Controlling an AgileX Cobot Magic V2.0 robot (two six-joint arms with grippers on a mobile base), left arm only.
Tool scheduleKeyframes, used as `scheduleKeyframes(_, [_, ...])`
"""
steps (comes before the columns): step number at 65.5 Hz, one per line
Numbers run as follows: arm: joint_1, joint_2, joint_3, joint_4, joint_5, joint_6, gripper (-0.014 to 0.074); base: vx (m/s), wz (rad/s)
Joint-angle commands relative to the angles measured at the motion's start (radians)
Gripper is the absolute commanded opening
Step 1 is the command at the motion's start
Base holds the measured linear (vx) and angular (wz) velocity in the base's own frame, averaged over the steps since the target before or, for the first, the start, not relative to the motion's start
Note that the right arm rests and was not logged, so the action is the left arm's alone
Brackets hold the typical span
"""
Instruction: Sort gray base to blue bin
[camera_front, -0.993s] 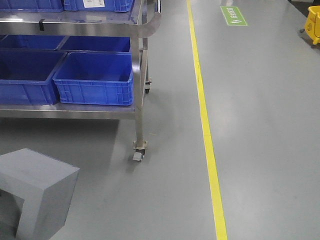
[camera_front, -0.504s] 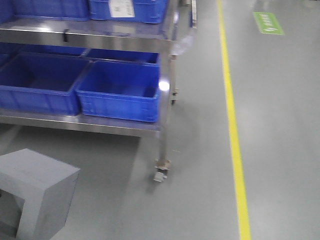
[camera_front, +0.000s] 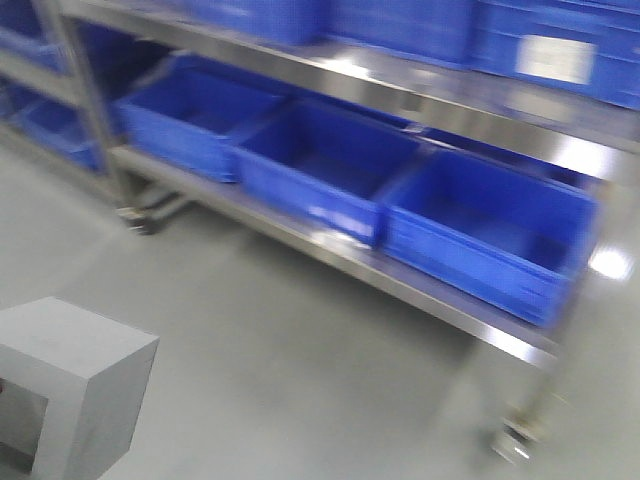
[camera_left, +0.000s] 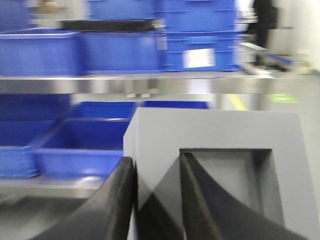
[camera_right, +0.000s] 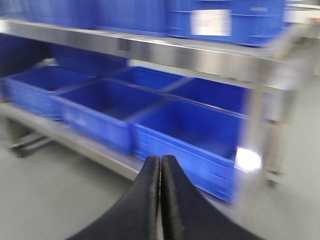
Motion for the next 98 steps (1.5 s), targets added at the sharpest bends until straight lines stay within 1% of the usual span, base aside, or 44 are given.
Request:
scheduleKeyframes(1, [-0.002, 0.007, -0.028, -0.019, -0.108, -0.007, -0.0006, 0.26, 1.02])
scheduleKeyframes(21, [-0.002, 0.007, -0.028, -0.019, -0.107, -0.007, -0.0006, 0.26, 0.92])
scheduleKeyframes(69, [-0.002, 0.007, -0.028, -0.019, -0.105, -0.007, -0.0006, 0.25, 0.8])
scheduleKeyframes(84, [-0.002, 0.007, -0.028, -0.019, -0.102, -0.007, -0.0006, 0.26, 0.52])
scheduleKeyframes(98, [-0.002, 0.007, -0.028, -0.019, -0.102, -0.007, -0.0006, 0.29, 0.13])
